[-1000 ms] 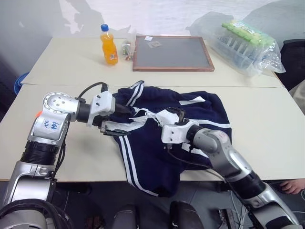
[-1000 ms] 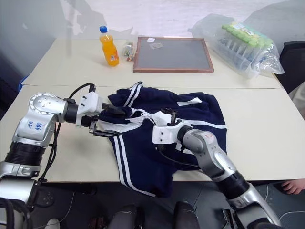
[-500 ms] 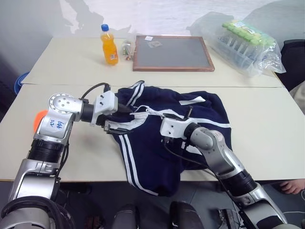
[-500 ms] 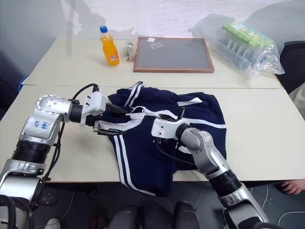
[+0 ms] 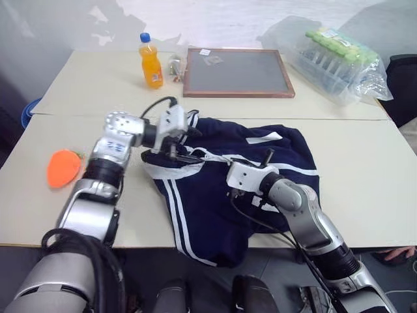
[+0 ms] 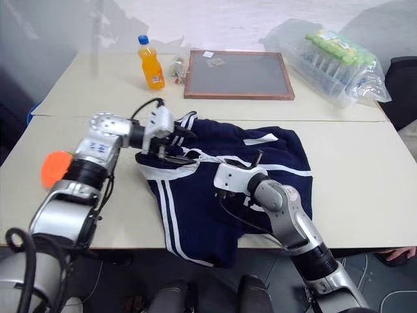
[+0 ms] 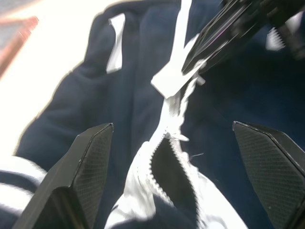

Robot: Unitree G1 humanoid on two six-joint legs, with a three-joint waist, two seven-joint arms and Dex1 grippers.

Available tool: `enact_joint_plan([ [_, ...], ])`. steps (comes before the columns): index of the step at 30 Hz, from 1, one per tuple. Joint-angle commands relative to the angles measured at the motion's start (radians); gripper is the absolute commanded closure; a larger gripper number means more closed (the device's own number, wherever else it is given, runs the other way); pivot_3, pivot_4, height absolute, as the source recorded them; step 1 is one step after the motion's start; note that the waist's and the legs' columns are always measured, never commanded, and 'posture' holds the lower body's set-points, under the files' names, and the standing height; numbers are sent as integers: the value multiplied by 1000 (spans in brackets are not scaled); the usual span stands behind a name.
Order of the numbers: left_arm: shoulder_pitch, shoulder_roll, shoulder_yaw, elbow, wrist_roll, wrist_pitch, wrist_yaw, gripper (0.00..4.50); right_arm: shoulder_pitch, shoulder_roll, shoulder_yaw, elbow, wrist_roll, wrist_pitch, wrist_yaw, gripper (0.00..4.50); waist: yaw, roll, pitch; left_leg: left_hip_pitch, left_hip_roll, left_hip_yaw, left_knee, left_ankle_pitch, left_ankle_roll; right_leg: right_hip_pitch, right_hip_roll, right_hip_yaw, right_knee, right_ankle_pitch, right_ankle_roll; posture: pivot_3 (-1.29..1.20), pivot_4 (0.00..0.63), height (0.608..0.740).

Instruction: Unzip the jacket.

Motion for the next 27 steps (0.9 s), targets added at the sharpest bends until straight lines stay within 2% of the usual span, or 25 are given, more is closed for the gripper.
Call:
enact_joint_plan([
  [1,-42,-32,-23,129,68,-97,41,279,-2,9,-40,-29,10,24,-21,4465,-2,0,0,0,0,0,0,0,0,0,0,0,0,0,0,0,150,740],
  [8,-65,-74,-61,297,207,-190,265,279,-4,37,-76,-41,36,77,-39,4465,1,-1,0,0,0,0,-2,0,0,0,0,0,-2,0,0,0,150,740],
  [18,-31,-73,-23,327,209,-187,260,279,35,111,-252,-89,131,265,-127,4465,0,-2,-1,1,0,-1,-1,0,0,2,0,-1,-1,0,0,0,150,740],
  [23,-21,-67,-10,323,210,-187,259,279,48,73,-390,-76,174,318,-175,4465,1,-2,-1,1,0,-1,-1,0,0,2,0,-1,-1,0,0,0,150,740],
  [27,-13,-61,-1,321,210,-187,257,279,70,-20,-536,-17,220,324,-190,4465,0,-2,-1,1,0,-1,-1,0,0,2,0,0,-1,0,0,0,150,740],
])
